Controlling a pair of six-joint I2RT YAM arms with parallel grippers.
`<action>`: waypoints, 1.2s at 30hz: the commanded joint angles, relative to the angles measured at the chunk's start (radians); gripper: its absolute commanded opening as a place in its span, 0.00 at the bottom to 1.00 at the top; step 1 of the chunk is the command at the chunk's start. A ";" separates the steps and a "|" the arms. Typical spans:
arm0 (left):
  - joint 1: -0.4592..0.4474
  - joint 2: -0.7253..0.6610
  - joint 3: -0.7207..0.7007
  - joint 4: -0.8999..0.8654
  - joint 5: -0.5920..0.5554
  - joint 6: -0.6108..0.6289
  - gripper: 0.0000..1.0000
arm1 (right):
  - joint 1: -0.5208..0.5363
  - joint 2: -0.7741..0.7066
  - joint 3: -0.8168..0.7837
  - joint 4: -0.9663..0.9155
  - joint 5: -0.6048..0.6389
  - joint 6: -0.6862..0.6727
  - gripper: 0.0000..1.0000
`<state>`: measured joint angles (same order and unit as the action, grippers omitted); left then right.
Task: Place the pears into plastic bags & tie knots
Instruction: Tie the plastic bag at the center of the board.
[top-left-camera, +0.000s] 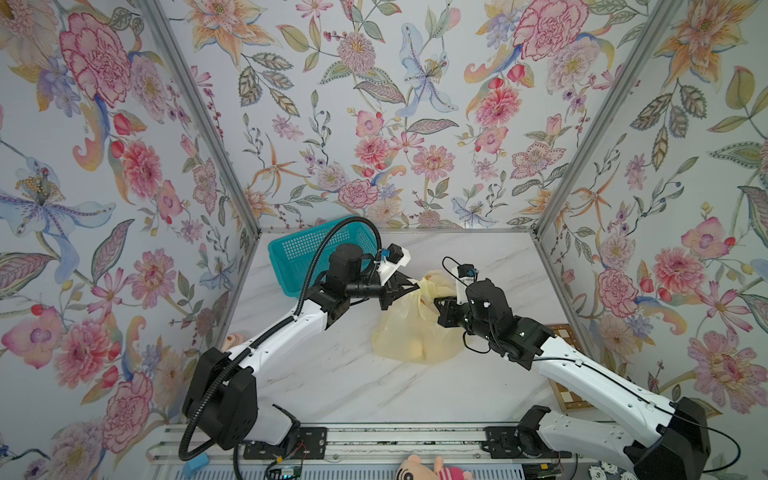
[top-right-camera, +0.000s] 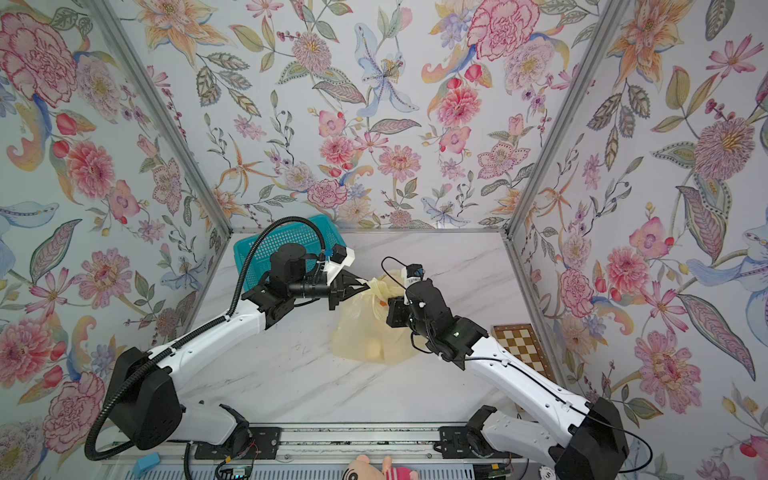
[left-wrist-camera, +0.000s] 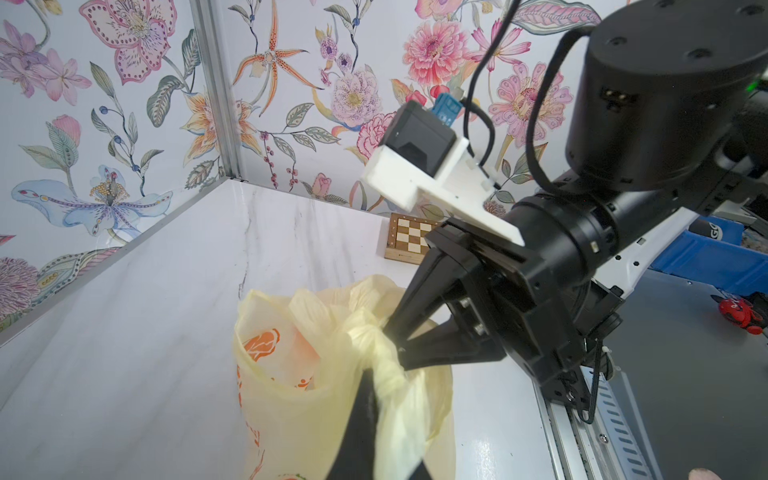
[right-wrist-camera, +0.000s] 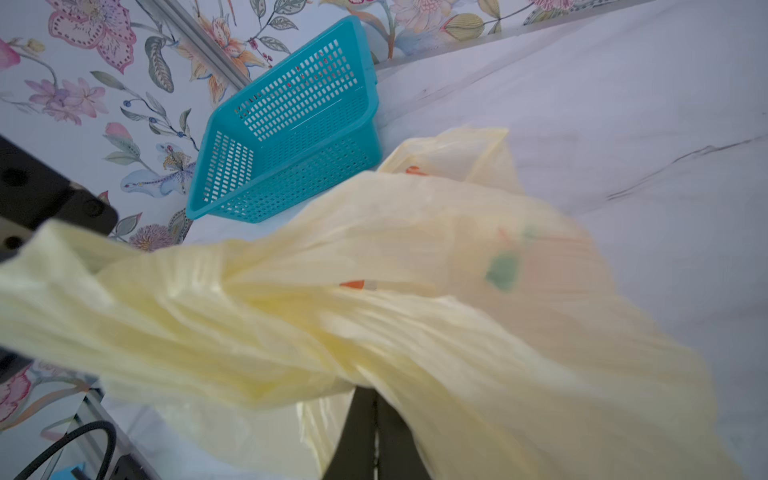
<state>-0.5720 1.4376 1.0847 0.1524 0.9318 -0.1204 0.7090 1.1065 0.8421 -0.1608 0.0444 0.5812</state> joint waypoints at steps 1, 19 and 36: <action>-0.023 -0.020 0.058 0.036 -0.023 -0.005 0.00 | -0.055 0.041 -0.080 0.153 -0.118 -0.012 0.00; -0.156 0.033 0.189 -0.088 -0.126 -0.002 0.00 | -0.126 0.307 -0.186 0.964 -0.565 0.011 0.00; -0.186 -0.075 -0.129 0.031 -0.263 -0.087 0.11 | -0.129 0.621 -0.147 1.745 -0.729 -0.182 0.00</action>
<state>-0.7334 1.4059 1.0126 0.1051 0.6651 -0.1566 0.5686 1.7248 0.6525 1.4750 -0.6525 0.4740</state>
